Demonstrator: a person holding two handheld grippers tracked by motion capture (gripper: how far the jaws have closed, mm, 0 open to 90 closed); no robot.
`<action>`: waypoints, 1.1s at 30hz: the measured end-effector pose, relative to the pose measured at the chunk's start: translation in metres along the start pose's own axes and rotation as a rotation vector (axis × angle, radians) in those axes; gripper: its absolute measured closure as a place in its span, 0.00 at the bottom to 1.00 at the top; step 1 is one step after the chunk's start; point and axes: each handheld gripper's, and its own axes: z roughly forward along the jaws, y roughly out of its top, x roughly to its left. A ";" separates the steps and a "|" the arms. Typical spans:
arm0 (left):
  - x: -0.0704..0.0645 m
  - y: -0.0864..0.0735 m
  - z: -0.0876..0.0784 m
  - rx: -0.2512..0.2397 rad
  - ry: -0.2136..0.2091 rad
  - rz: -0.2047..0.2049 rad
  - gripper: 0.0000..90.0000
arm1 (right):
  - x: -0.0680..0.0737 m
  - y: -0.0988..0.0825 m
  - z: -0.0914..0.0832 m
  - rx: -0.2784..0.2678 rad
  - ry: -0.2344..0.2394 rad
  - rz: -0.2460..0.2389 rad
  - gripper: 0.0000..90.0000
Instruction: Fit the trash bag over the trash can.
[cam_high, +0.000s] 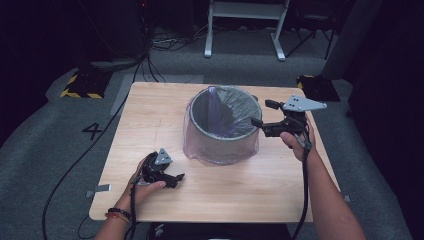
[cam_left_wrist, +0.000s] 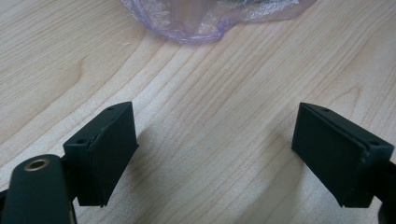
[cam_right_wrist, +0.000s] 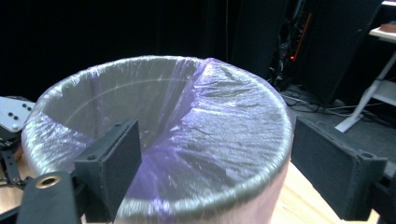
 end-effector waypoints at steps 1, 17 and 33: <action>0.000 0.000 0.000 0.000 0.001 0.000 0.15 | 0.000 0.001 0.002 0.006 -0.001 0.000 0.18; -0.001 -0.001 -0.001 0.001 -0.008 0.009 0.15 | 0.004 0.016 0.038 0.096 0.071 -0.028 0.25; -0.002 -0.001 -0.001 -0.003 -0.007 0.007 0.15 | -0.001 0.024 0.072 0.233 0.103 0.020 0.23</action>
